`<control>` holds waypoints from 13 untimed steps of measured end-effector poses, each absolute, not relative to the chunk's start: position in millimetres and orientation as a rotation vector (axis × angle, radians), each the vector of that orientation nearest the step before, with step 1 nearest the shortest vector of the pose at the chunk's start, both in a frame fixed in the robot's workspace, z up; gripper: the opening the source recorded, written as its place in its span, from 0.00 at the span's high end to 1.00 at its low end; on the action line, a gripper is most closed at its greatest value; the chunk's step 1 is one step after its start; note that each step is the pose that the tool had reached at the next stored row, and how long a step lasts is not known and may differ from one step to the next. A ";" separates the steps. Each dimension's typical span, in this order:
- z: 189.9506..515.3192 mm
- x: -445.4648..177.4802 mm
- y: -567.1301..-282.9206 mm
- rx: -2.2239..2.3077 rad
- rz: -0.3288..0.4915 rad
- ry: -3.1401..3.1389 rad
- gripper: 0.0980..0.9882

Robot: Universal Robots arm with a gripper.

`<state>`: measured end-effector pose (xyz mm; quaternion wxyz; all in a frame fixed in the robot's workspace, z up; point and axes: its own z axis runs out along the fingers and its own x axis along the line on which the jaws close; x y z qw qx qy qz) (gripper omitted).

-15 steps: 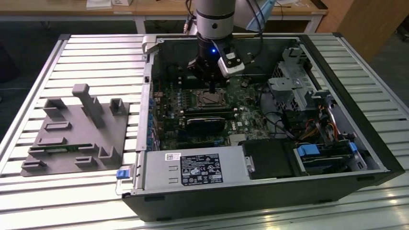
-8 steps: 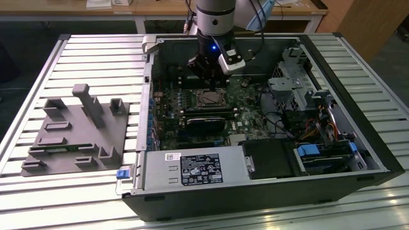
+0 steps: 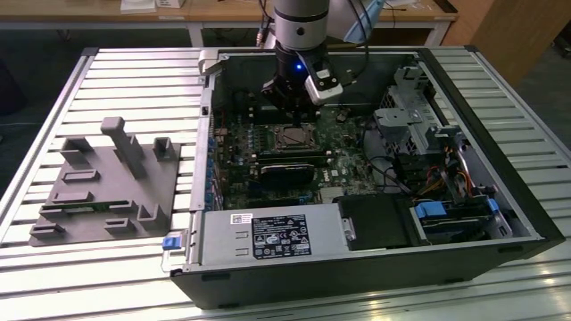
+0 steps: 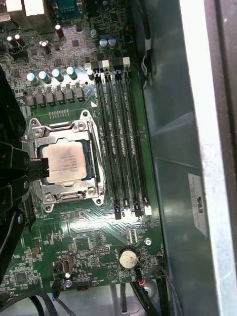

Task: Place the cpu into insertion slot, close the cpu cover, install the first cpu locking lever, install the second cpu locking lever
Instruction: 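Install the second cpu locking lever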

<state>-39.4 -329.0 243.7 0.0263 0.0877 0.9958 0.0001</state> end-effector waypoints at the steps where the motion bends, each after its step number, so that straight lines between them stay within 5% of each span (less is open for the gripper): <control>1: 243.7 -39.4 -329.7 0.271 0.000 3.077 0.99; 13: 243.7 -39.4 -337.5 0.271 0.000 3.077 0.99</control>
